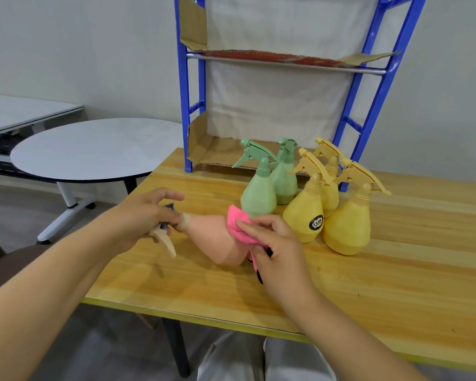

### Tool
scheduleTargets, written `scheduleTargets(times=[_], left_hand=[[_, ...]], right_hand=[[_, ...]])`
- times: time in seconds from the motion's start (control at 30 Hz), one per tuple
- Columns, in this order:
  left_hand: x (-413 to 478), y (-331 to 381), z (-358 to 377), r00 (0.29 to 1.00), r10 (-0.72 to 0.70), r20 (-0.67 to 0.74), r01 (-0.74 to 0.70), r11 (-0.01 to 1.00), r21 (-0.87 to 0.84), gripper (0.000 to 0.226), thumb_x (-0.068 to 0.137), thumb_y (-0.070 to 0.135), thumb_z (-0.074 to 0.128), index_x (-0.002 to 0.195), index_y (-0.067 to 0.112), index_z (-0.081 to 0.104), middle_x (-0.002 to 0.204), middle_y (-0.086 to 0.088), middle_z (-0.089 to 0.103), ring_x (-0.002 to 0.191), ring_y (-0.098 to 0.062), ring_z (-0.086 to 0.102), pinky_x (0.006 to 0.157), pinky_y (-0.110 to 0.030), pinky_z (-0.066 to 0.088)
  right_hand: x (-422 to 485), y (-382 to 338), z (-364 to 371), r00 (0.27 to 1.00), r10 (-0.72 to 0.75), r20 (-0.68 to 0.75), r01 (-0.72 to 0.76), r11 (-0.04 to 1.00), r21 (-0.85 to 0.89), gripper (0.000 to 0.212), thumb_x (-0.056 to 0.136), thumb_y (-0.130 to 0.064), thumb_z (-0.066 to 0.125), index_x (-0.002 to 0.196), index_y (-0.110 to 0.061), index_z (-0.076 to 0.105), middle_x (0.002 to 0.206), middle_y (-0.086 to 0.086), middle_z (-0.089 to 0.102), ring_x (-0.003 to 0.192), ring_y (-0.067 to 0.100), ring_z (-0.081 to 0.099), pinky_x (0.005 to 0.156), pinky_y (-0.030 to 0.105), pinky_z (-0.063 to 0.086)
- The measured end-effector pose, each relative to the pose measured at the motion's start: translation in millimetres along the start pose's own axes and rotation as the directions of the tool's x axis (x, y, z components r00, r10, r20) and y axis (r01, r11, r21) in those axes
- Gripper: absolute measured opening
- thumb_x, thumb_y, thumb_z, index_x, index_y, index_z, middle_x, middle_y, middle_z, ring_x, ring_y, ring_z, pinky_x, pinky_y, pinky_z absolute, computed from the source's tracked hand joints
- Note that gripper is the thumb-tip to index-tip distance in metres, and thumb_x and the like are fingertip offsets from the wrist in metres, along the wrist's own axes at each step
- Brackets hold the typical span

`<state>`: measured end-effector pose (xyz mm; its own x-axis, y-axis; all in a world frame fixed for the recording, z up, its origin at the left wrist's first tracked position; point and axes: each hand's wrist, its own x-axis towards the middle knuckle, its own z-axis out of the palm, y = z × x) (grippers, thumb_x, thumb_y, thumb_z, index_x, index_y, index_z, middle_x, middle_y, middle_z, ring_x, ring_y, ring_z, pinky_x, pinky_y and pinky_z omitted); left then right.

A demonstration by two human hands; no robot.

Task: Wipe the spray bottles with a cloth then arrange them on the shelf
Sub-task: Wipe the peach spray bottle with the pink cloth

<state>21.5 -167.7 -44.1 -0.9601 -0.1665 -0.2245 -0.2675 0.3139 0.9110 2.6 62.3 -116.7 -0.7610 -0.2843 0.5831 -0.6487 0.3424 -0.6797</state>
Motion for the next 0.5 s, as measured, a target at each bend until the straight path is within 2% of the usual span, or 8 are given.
scheduleTargets(times=[0.1, 0.2, 0.3, 0.4, 0.5], left_hand=[[-1.1, -4.5, 1.1, 0.995, -0.082, 0.064, 0.086, 0.995, -0.056, 0.028, 0.092, 0.005, 0.05, 0.111, 0.021, 0.062, 0.076, -0.011, 0.054, 0.047, -0.008, 0.053, 0.044, -0.022, 0.04], [-5.1, -4.8, 2.1, 0.99, -0.106, 0.097, 0.118, 0.984, -0.133, 0.029, 0.097, 0.009, 0.04, 0.107, 0.014, 0.067, 0.087, -0.009, 0.065, 0.05, -0.004, 0.061, 0.049, -0.022, 0.049], [-10.4, 0.1, -4.5, 0.986, -0.053, 0.161, 0.107, 0.93, -0.351, 0.034, 0.099, 0.011, 0.035, 0.109, 0.003, 0.066, 0.103, -0.014, 0.07, 0.074, -0.016, 0.069, 0.059, -0.024, 0.058], [-14.5, 3.1, -12.3, 0.98, 0.01, 0.2, 0.088, 0.875, -0.476, 0.04, 0.094, 0.0, 0.027, 0.114, -0.002, 0.061, 0.112, -0.02, 0.067, 0.098, -0.029, 0.068, 0.078, -0.032, 0.058], [-15.1, 3.9, -13.3, 0.97, 0.051, 0.236, 0.079, 0.858, -0.508, 0.054, 0.08, -0.012, 0.021, 0.117, -0.002, 0.059, 0.114, -0.026, 0.064, 0.103, -0.039, 0.064, 0.083, -0.036, 0.055]], right_hand=[[-4.4, 1.3, 1.6, 0.988, -0.149, 0.034, 0.153, 0.977, -0.152, 0.058, 0.076, 0.011, 0.061, 0.117, -0.03, 0.064, 0.111, -0.009, 0.055, 0.107, 0.008, 0.049, 0.093, 0.016, 0.04], [-1.5, 3.1, 2.0, 0.983, -0.178, 0.045, 0.183, 0.959, -0.216, 0.051, 0.078, 0.006, 0.062, 0.117, -0.026, 0.065, 0.11, -0.005, 0.056, 0.105, 0.008, 0.046, 0.093, 0.008, 0.033], [6.1, 7.4, 0.5, 0.992, -0.125, -0.002, 0.123, 0.979, -0.164, 0.044, 0.082, -0.002, 0.06, 0.118, -0.027, 0.064, 0.108, -0.006, 0.056, 0.103, 0.009, 0.05, 0.09, 0.019, 0.043], [8.0, 10.7, -0.1, 0.998, -0.057, 0.01, 0.058, 0.996, -0.073, 0.048, 0.084, 0.002, 0.062, 0.119, -0.03, 0.063, 0.108, -0.007, 0.055, 0.096, 0.015, 0.056, 0.082, 0.03, 0.051], [9.5, 11.1, 0.8, 1.0, -0.013, 0.014, 0.013, 1.0, -0.014, 0.052, 0.083, 0.006, 0.062, 0.118, -0.033, 0.062, 0.108, -0.008, 0.055, 0.095, 0.016, 0.057, 0.078, 0.026, 0.052]])
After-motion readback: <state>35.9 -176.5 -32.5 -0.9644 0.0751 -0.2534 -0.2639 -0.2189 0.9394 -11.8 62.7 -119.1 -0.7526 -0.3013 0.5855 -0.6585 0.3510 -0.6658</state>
